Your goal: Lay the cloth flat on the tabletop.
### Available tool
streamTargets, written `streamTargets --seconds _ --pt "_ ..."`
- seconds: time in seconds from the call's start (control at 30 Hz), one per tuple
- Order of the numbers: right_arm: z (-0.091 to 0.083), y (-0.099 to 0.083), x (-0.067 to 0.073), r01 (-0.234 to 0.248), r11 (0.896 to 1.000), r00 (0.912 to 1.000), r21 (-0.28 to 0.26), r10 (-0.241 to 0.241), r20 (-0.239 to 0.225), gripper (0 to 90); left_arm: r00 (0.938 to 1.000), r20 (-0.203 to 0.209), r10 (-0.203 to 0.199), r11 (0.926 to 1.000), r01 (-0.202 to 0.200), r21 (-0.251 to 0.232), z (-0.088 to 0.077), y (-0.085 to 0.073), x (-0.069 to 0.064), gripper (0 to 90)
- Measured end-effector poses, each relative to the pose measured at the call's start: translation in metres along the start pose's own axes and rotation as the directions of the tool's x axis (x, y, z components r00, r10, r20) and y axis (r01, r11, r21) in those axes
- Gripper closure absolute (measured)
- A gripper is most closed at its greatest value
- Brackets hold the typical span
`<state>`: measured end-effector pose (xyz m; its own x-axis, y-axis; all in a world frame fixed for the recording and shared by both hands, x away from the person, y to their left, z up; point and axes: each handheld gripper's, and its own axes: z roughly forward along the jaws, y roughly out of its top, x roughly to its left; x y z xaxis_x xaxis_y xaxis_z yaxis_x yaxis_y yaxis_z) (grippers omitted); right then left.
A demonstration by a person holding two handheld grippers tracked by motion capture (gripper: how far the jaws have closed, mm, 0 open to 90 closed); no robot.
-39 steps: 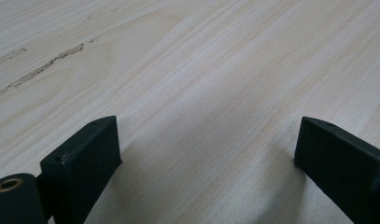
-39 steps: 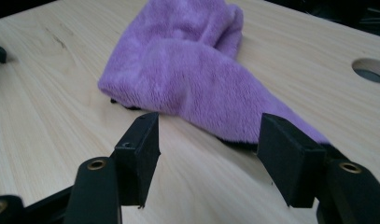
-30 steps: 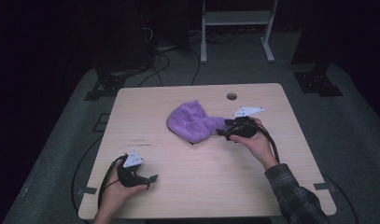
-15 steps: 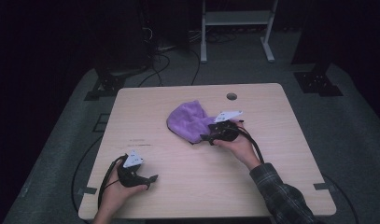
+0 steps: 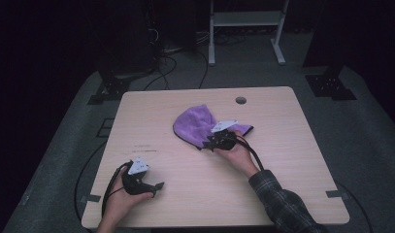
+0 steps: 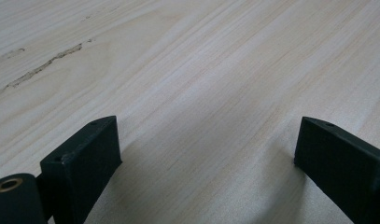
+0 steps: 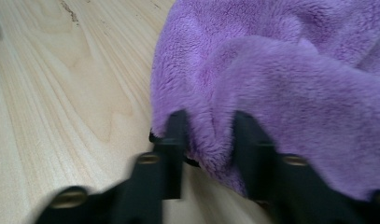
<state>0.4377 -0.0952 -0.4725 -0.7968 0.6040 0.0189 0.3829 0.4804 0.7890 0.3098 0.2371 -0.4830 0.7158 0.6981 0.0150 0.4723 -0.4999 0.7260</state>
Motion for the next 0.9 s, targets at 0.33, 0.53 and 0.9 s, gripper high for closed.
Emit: streamTargets --seconds 0.33,0.53,0.9 --pt "-0.025 0.004 -0.006 -0.051 0.998 0.9985 -0.028 0.050 -0.019 82.7 1.0000 0.000 0.001 1.0000 -0.001 0.001 0.000 0.000 0.000 6.0" --pt "-0.053 0.006 -0.006 -0.052 0.997 0.9984 -0.063 0.050 -0.024 83.3 1.0000 -0.001 0.000 1.0000 0.000 0.001 0.000 0.000 0.000 6.0" --pt "-0.112 -0.007 -0.016 -0.079 0.988 0.9967 -0.132 0.081 0.005 83.7 1.0000 -0.001 0.003 1.0000 -0.003 0.002 0.000 0.000 0.000 6.0"
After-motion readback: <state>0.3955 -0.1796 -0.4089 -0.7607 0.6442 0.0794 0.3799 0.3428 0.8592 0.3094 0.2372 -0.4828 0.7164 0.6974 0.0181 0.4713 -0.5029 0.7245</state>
